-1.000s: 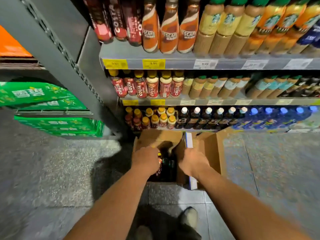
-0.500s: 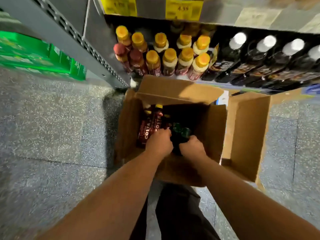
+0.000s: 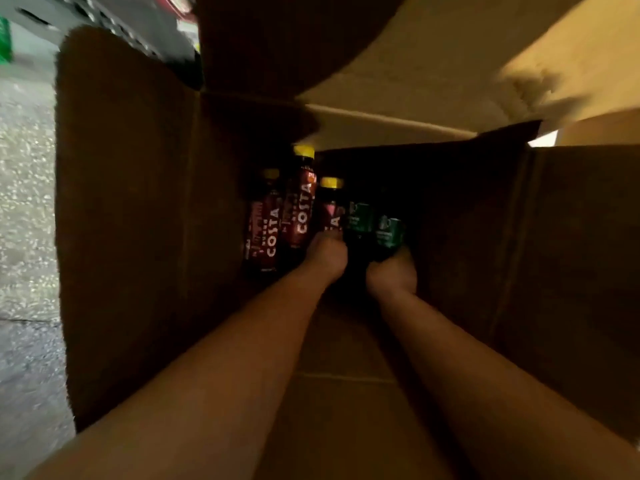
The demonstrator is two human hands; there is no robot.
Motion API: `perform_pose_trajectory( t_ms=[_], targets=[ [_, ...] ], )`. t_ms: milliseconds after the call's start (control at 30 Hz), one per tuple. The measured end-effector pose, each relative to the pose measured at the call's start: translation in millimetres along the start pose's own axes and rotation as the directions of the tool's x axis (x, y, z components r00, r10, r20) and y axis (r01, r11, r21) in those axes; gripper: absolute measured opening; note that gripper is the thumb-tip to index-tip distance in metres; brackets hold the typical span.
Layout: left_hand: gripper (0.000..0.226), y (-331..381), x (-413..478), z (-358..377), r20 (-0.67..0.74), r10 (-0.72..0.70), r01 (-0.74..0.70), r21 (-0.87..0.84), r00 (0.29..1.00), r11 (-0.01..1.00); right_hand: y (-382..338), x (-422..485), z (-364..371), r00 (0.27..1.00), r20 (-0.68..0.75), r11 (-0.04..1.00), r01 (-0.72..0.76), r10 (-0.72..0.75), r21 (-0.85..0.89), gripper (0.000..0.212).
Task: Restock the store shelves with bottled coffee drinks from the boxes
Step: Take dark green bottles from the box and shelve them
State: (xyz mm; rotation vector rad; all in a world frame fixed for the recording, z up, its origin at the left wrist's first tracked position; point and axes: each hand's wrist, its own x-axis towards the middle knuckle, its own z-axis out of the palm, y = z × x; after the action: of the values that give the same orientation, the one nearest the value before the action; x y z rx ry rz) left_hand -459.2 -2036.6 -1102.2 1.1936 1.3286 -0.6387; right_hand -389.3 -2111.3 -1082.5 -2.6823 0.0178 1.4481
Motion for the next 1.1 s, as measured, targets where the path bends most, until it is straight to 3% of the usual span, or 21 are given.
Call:
perform_pose_trajectory(
  t_ms=[100,167,233,333,467,567,700,867,1100],
  targets=[
    [0.02,0,4,-2,0.018,-0.106,0.107,-0.171,0.994,0.979,4,3,3,0.999,-0.028,0.997,-0.016,0.018,0.069,0.052],
    [0.018,4,4,4,0.044,-0.113,0.119,-0.155,0.993,0.981,7,3,2,0.999,-0.049,0.994,-0.001,0.007,0.113,0.049],
    [0.037,12,1,14,0.094,-0.088,0.1,-0.132,0.992,0.986,8,2,-4,0.999,-0.029,0.987,0.029,-0.024,0.158,0.046],
    [0.046,26,-1,22,0.057,-0.12,0.129,-0.202,0.991,0.971,6,2,-14,0.992,0.123,0.933,-0.014,-0.033,0.361,0.035],
    [0.058,16,6,22,0.044,-0.106,0.114,-0.26,0.993,0.959,4,3,-22,0.951,0.308,0.8,-0.186,0.001,0.57,0.05],
    [0.075,-12,35,36,0.084,-0.105,0.129,-0.369,0.991,0.921,5,3,-23,0.946,0.323,0.757,-0.219,0.011,0.616,0.056],
    [0.046,9,7,21,0.137,-0.036,0.097,-0.475,0.99,0.875,7,2,-21,0.94,0.342,0.742,-0.237,0.011,0.628,0.063],
    [0.049,5,2,20,0.125,-0.022,0.071,-0.405,0.992,0.911,14,-5,-21,0.941,0.339,0.752,-0.213,-0.015,0.624,0.066],
    [0.05,1,-38,-19,0.133,-0.007,0.069,-0.464,0.991,0.883,11,-39,-22,0.928,0.366,0.732,-0.199,-0.074,0.651,0.073]
  ],
)
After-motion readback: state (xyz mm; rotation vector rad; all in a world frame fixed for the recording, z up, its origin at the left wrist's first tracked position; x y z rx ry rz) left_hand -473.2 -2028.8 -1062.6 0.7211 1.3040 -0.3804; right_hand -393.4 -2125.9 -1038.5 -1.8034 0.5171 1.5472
